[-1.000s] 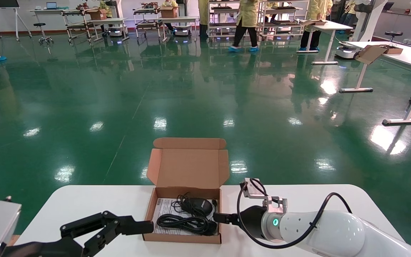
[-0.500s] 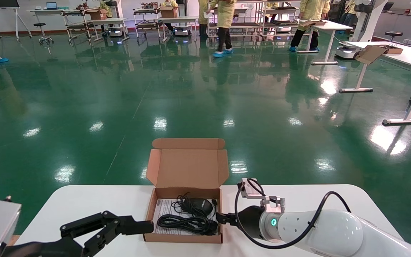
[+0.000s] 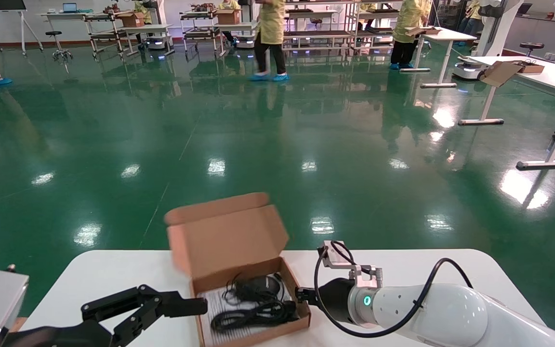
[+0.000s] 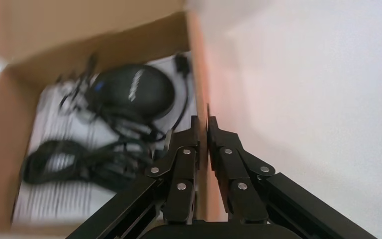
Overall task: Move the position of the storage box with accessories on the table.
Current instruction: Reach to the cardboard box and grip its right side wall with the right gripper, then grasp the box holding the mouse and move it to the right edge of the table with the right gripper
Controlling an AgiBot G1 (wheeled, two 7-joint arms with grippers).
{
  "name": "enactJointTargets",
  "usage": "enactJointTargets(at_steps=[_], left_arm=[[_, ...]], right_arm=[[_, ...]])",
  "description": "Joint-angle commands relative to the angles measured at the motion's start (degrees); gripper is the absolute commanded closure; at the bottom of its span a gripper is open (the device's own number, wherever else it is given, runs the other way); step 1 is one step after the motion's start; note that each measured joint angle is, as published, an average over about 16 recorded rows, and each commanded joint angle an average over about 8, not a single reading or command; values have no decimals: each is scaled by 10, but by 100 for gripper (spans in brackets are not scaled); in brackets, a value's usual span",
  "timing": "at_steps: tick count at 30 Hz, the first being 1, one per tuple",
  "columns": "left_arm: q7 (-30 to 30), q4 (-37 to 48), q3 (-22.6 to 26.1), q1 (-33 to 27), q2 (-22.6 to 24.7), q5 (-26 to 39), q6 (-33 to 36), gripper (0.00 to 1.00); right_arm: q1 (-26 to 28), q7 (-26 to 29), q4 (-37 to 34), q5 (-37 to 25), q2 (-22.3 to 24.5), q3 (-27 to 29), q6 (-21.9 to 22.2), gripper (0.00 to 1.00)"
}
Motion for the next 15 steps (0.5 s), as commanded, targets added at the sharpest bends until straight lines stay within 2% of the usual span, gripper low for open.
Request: enactJointTargets(at_steps=[1,9,15], left_arm=[[0,0,0,0,0,0,0,0],[0,0,0,0,0,0,0,0],[0,0,0,0,0,0,0,0]], right_arm=[[0,0,0,2,0,-4,1,100],[19,-6,-6,6,1,-15,-5,100],[53,-20,-20,11,5,-17,-29,100]])
